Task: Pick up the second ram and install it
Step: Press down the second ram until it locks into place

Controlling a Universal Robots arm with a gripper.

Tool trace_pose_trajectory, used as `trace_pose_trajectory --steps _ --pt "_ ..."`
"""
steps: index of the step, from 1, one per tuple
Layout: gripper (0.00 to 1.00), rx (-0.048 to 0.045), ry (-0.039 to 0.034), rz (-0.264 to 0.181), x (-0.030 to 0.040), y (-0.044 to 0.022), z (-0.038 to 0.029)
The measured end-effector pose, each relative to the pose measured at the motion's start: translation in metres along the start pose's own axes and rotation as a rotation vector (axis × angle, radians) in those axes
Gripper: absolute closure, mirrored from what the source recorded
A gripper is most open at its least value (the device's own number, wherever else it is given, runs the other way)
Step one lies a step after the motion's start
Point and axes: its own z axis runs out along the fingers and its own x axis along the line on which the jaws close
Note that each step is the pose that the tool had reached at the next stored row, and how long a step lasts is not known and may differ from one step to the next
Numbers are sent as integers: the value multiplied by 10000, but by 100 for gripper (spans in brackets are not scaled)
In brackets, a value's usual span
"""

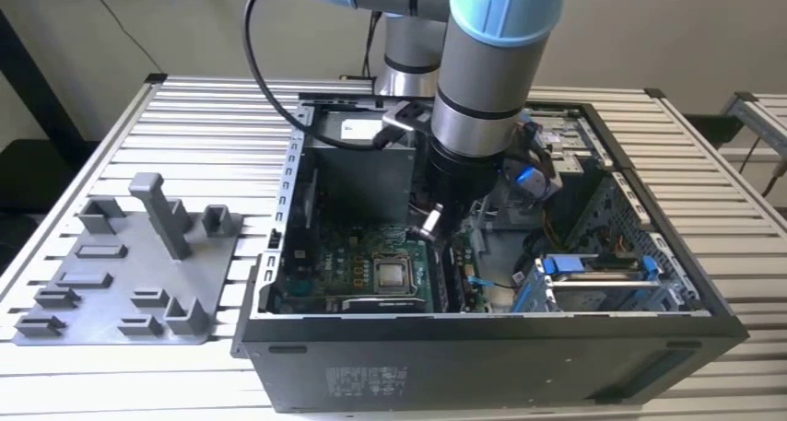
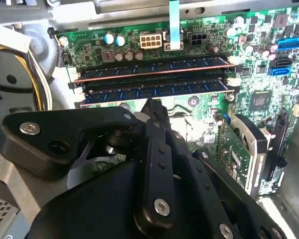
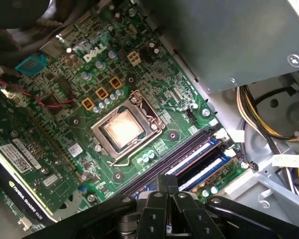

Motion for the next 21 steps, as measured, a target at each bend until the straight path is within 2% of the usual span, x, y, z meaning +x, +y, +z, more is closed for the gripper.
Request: trace_pose_trajectory --steps 7,10,14,21 --pt "89 -44 -39 -1040 0 0 2" --pt "89 -13 -78 -1563 0 0 2" --pt "89 74 -134 -2291 0 -1 7" --pt "89 70 -135 -3462 6 1 32"
